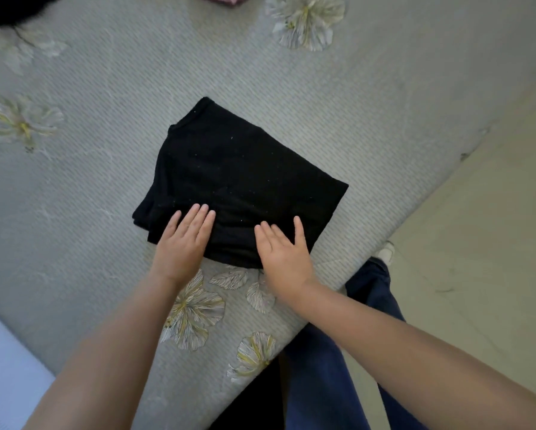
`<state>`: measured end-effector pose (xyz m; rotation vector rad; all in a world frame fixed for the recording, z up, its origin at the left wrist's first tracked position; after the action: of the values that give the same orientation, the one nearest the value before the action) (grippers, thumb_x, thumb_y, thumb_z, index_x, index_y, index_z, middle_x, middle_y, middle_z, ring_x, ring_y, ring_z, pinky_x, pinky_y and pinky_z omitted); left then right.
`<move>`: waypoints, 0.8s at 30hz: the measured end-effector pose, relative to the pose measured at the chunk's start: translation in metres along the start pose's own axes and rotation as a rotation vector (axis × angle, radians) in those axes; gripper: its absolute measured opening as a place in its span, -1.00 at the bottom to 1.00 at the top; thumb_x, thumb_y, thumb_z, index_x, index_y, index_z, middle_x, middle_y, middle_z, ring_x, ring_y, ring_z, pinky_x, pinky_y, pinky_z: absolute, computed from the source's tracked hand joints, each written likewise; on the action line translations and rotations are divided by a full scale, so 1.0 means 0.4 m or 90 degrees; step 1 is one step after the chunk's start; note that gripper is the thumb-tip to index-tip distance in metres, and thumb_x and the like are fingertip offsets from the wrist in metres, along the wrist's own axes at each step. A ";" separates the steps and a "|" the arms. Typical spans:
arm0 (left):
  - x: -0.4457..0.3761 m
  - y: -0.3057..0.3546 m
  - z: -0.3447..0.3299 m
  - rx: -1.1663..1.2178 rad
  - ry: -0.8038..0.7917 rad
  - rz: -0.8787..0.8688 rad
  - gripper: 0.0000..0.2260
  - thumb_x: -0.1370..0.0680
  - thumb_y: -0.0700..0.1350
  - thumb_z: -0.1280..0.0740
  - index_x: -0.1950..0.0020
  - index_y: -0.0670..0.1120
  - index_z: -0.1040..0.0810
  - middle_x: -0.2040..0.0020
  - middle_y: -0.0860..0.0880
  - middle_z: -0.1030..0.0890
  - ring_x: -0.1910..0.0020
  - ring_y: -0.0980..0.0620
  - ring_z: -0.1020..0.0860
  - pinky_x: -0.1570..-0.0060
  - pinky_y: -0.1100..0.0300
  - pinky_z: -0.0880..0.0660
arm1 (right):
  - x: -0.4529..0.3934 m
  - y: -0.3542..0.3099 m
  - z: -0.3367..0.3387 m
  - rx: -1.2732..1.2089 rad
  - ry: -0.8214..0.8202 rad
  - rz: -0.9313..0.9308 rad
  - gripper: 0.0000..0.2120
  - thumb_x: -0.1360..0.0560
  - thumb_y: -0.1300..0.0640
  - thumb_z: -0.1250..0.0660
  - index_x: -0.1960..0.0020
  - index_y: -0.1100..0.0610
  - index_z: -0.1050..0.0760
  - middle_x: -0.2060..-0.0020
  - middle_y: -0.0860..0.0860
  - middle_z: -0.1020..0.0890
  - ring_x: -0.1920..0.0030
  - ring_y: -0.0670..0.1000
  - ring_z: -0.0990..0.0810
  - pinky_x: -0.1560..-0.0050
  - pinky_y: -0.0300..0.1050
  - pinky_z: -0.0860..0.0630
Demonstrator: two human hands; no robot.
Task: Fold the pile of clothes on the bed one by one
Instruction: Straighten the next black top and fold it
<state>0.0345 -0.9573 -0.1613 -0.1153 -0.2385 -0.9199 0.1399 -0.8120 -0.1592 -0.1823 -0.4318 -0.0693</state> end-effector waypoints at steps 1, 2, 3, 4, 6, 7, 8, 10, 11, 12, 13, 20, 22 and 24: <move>-0.018 0.023 0.024 0.002 0.045 -0.006 -0.63 -0.40 -0.44 -0.14 -0.18 -0.39 -0.48 -0.15 -0.31 -0.55 -0.12 -0.28 -0.54 -0.09 -0.21 -0.43 | 0.008 0.040 0.035 0.002 0.048 0.009 -0.39 -0.50 0.27 -0.21 -0.46 0.32 -0.01 -0.45 0.20 -0.19 -0.45 0.13 -0.20 -0.37 0.21 0.26; -0.047 0.051 0.059 0.002 0.061 -0.009 -0.63 -0.40 -0.40 -0.08 -0.12 -0.40 -0.52 -0.10 -0.32 -0.58 -0.06 -0.28 -0.58 -0.01 -0.22 -0.47 | 0.020 0.087 0.074 0.019 0.104 0.013 -0.41 -0.42 0.34 -0.31 -0.40 0.36 -0.20 -0.36 0.23 -0.36 -0.36 0.13 -0.37 -0.39 0.22 -0.02; -0.084 0.082 0.099 0.006 0.070 -0.022 -0.62 -0.40 -0.38 -0.05 -0.10 -0.40 -0.53 -0.07 -0.31 -0.59 -0.04 -0.26 -0.59 0.03 -0.22 -0.49 | 0.032 0.142 0.113 0.015 0.179 0.005 -0.45 -0.29 0.41 -0.40 -0.27 0.39 -0.39 -0.21 0.25 -0.52 -0.21 0.14 -0.53 -0.27 0.22 -0.31; -0.127 0.119 0.147 0.002 0.085 -0.040 -0.62 -0.40 -0.36 -0.04 -0.10 -0.39 -0.54 -0.07 -0.30 -0.60 -0.04 -0.25 -0.59 0.04 -0.20 -0.50 | 0.045 0.202 0.151 -0.006 0.245 -0.007 -0.50 -0.20 0.47 -0.42 -0.14 0.40 -0.50 -0.07 0.26 -0.61 -0.07 0.15 -0.62 -0.09 0.19 -0.48; -0.223 0.192 0.244 -0.025 0.118 -0.095 -0.63 -0.41 -0.36 -0.06 -0.08 -0.37 -0.56 -0.06 -0.28 -0.61 -0.03 -0.22 -0.60 0.06 -0.17 -0.52 | 0.073 0.324 0.241 0.000 0.308 -0.041 -0.60 -0.19 0.51 -0.28 -0.02 0.41 -0.57 0.04 0.27 -0.65 0.05 0.17 -0.66 0.08 0.14 -0.58; -0.278 0.230 0.300 -0.041 0.135 -0.123 -0.63 -0.41 -0.36 -0.06 -0.07 -0.36 -0.57 -0.05 -0.27 -0.62 -0.02 -0.21 -0.61 0.08 -0.15 -0.53 | 0.088 0.386 0.290 0.009 0.334 -0.060 -0.61 -0.21 0.49 -0.20 -0.01 0.42 -0.57 0.05 0.28 -0.65 0.06 0.18 -0.66 0.10 0.12 -0.58; -0.334 0.270 0.360 -0.056 0.154 -0.146 -0.63 -0.40 -0.35 -0.06 -0.06 -0.35 -0.58 -0.04 -0.26 -0.62 -0.01 -0.20 -0.61 0.10 -0.12 -0.54 | 0.107 0.448 0.337 0.014 0.359 -0.079 -0.60 -0.21 0.47 -0.16 0.00 0.43 -0.57 0.05 0.29 -0.64 0.06 0.20 -0.66 0.10 0.12 -0.58; -0.450 0.365 0.489 -0.086 0.191 -0.194 -0.59 -0.40 -0.33 -0.03 -0.09 -0.34 -0.57 -0.07 -0.26 -0.61 -0.03 -0.18 -0.61 0.06 -0.08 -0.55 | 0.153 0.571 0.427 0.031 0.389 -0.139 -0.60 -0.23 0.48 -0.13 0.00 0.44 -0.56 0.05 0.31 -0.64 0.05 0.22 -0.65 0.12 0.13 -0.57; -0.506 0.421 0.549 -0.108 0.185 -0.205 -0.57 -0.42 -0.31 0.00 -0.18 -0.35 -0.51 -0.16 -0.27 -0.55 -0.12 -0.18 -0.57 -0.08 -0.04 -0.50 | 0.184 0.636 0.470 0.037 0.406 -0.172 -0.62 -0.22 0.50 -0.19 0.00 0.45 -0.56 0.04 0.32 -0.63 0.05 0.23 -0.65 0.13 0.14 -0.57; -0.567 0.482 0.601 -0.132 0.168 -0.220 -0.54 -0.46 -0.30 0.03 -0.33 -0.36 -0.34 -0.32 -0.29 -0.40 -0.29 -0.18 -0.43 -0.28 0.00 -0.34 | 0.218 0.705 0.514 0.037 0.423 -0.204 -0.60 -0.16 0.54 -0.31 0.00 0.46 -0.55 0.04 0.33 -0.63 0.05 0.25 -0.64 0.14 0.17 -0.56; -0.624 0.540 0.642 -0.148 0.154 -0.253 -0.52 -0.52 -0.29 0.07 -0.45 -0.33 -0.10 -0.46 -0.27 -0.17 -0.44 -0.15 -0.21 -0.43 0.05 -0.08 | 0.254 0.772 0.554 0.039 0.438 -0.229 -0.53 -0.08 0.55 -0.42 0.00 0.47 -0.55 0.04 0.34 -0.62 0.06 0.26 -0.64 0.15 0.18 -0.56; -0.928 1.033 1.001 -0.161 0.227 -0.368 -0.49 -0.59 -0.26 0.06 -0.48 -0.21 0.24 -0.52 -0.14 0.14 -0.50 -0.05 0.15 -0.35 0.15 0.34 | 0.554 1.260 0.792 0.053 0.474 -0.400 -0.40 -0.02 0.58 -0.45 -0.07 0.53 -0.48 0.01 0.40 -0.58 0.03 0.33 -0.61 0.09 0.26 -0.52; -0.992 1.161 1.102 -0.173 0.266 -0.391 -0.49 -0.59 -0.26 0.05 -0.48 -0.22 0.23 -0.52 -0.14 0.13 -0.50 -0.04 0.15 -0.36 0.15 0.33 | 0.629 1.380 0.858 0.071 0.493 -0.429 -0.39 0.00 0.59 -0.44 -0.06 0.54 -0.48 0.03 0.41 -0.59 0.05 0.35 -0.61 0.11 0.28 -0.51; -1.058 1.274 1.195 -0.182 0.296 -0.414 -0.49 -0.61 -0.24 0.04 -0.48 -0.21 0.22 -0.52 -0.14 0.13 -0.50 -0.04 0.15 -0.39 0.14 0.30 | 0.693 1.488 0.931 0.083 0.521 -0.449 -0.39 -0.12 0.58 -0.38 -0.17 0.54 -0.39 -0.11 0.44 -0.50 -0.09 0.37 -0.55 -0.07 0.28 -0.45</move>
<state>0.1213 -0.2275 0.1957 -0.0840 0.3122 -1.5927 0.3012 -0.1648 0.1946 0.1405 0.3363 -0.7790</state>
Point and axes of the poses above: each hand's wrist, its own x-axis away from the middle knuckle, its own z-axis out of the back of the hand, y = z × x, the point moved 1 cm from there along -x, towards the middle knuckle
